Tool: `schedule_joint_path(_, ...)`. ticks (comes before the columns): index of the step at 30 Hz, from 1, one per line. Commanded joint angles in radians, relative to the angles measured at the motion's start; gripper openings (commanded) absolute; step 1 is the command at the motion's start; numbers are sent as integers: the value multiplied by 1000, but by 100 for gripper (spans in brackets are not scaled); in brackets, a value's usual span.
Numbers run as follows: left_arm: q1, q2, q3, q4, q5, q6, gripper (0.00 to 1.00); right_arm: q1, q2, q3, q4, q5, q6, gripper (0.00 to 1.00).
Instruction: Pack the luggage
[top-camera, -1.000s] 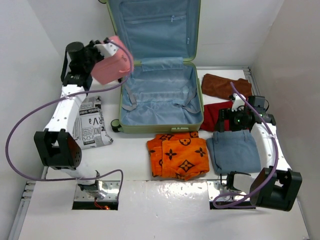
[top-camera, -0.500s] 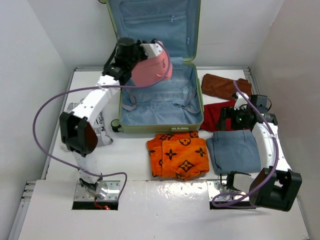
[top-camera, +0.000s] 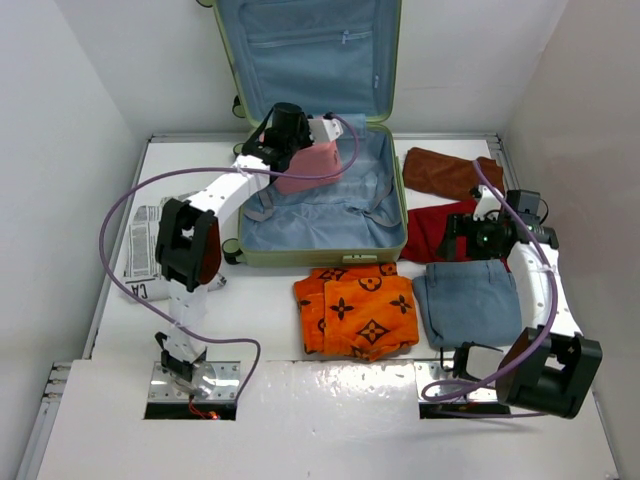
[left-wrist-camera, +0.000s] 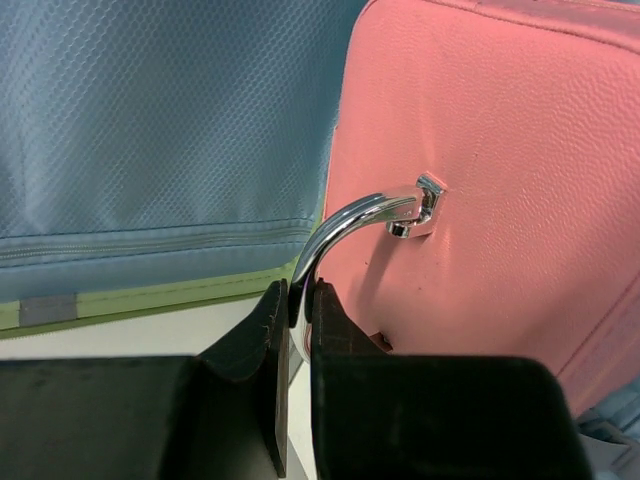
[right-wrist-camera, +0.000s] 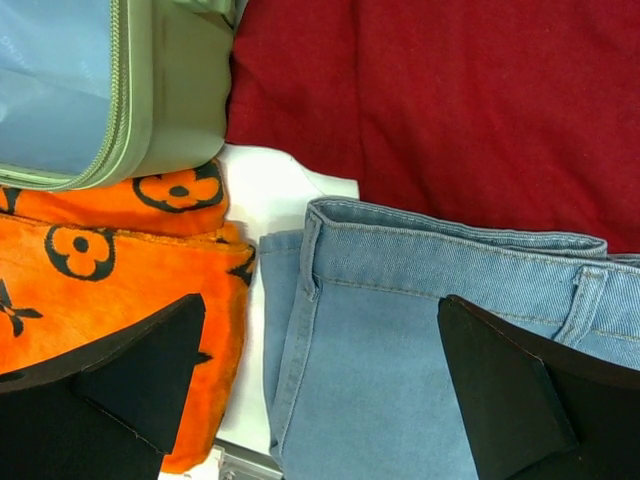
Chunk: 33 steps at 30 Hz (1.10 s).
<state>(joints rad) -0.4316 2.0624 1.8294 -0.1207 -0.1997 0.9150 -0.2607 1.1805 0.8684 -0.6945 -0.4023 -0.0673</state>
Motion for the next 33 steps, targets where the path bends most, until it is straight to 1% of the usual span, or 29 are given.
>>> schedule_joint_path(1,-4,-33,79,170,-47,62,0,-8,8,37,0,-32,-16,100)
schedule_joint_path(6,16,-13,67,170,-69,166,0,-8,21,40,0,-43,-20,100)
schedule_joint_path(12,34,7,57,197,-92,234,0,-9,37,41,6,-56,-12,100)
schedule_joint_path(16,34,27,42,248,-121,280,0,-6,47,46,6,-67,-9,100)
schedule_joint_path(21,34,73,33,306,-159,289,0,-6,50,47,3,-67,-8,100)
schedule_joint_path(26,34,96,22,282,-150,268,1,-8,48,44,-7,-56,-20,100)
schedule_joint_path(28,34,84,-22,266,-136,259,2,-9,45,43,-7,-59,-20,100)
schedule_joint_path(31,34,74,-42,266,-136,248,3,-8,44,44,-8,-55,-20,100)
schedule_joint_path(33,34,62,-84,256,-136,239,7,-8,47,47,-7,-58,-20,100)
